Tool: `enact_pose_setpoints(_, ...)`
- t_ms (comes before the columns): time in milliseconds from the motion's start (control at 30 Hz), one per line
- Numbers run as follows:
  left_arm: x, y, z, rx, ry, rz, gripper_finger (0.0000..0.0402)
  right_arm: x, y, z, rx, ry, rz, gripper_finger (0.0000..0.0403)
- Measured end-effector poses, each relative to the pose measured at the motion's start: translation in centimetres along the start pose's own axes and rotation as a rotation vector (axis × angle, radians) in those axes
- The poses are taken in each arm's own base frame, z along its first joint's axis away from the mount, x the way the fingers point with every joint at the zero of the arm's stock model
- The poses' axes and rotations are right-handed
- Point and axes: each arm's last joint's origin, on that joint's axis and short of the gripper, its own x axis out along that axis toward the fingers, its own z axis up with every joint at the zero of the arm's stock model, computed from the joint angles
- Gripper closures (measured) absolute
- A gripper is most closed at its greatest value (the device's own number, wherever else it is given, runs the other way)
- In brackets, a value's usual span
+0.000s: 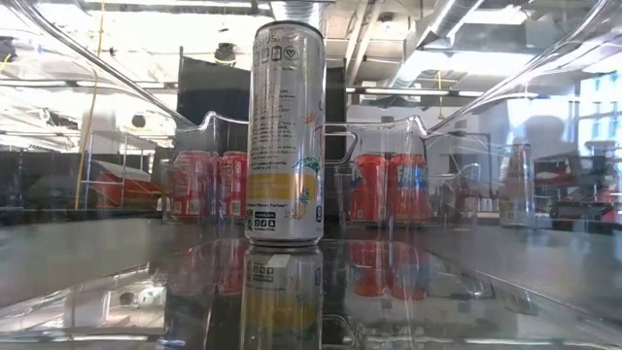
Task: Sort soda cans
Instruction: Put the white yellow soda can into the bottom transparent bin
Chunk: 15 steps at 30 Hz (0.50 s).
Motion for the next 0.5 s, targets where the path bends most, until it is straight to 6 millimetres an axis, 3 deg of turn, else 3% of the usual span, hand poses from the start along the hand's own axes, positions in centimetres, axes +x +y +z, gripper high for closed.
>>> enact_pose_setpoints(300,-0.3,-0.9,0.6,-0.017,-0.062,-0.063,0.0026,-0.8,1.9,-3.0,0.094,0.321,-0.107,0.0054)
enact_pose_setpoints(500,0.2,-1.0,1.8,0.008,-0.112,-0.096,0.0026,-0.1,1.6,-3.0,0.097,0.328,-0.150,0.0053)
